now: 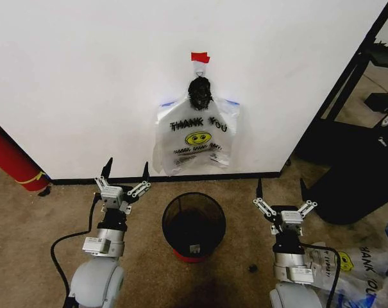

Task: Pick up the garbage bag from the wall and place it over the trash bin.

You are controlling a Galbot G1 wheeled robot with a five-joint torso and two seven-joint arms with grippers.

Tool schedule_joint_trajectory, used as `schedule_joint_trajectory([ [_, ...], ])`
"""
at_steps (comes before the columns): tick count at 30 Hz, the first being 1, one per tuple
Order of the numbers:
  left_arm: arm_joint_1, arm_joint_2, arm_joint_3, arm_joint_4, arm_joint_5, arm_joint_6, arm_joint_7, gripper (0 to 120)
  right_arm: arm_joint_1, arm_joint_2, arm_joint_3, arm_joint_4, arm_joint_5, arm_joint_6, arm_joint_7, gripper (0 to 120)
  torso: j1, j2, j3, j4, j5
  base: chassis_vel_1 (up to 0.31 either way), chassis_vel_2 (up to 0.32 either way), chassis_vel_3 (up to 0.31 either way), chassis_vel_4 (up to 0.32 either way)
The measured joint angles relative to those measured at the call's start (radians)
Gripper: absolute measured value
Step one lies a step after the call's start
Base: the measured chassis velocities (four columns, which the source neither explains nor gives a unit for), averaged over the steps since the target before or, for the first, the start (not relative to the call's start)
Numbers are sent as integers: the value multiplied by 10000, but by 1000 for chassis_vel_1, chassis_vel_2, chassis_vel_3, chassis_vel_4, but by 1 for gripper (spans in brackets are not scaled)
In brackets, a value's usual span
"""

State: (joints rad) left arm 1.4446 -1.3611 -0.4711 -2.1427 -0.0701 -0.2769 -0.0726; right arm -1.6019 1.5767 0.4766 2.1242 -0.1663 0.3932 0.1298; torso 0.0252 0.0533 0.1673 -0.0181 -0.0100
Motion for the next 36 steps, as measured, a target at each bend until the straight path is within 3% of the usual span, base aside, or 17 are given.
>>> schedule_joint_trajectory([
  [5,179,113,-195,-116,-797,345,173,100,182,-50,133,-227,575,883,-894,100,0,0,0,3,3,0,0,0,0],
  [11,195,662,-529,-84,-818,-59,871,100,71,-505,32,-171,1427,556,-1508,100,0,0,0,-1,-1,0,0,0,0],
  [19,437,822,-699,51,-769,-879,1859,100,135,-1703,-70,-605,1253,824,-1356,100,0,0,0,0,1,0,0,0,0],
  [24,459,637,-601,78,-866,-913,1663,100,467,-1705,-472,-657,1555,791,-699,100,0,0,0,-1,-1,0,0,0,0],
  [28,478,570,-512,60,-850,-911,1561,100,1155,-1551,-1187,-690,3210,479,-541,100,0,0,0,0,0,0,0,0,0],
  [36,629,509,-416,197,-590,-1042,1725,100,3597,-1704,-2573,-1954,8400,-299,-1299,100,0,0,0,0,-1,0,0,0,0],
])
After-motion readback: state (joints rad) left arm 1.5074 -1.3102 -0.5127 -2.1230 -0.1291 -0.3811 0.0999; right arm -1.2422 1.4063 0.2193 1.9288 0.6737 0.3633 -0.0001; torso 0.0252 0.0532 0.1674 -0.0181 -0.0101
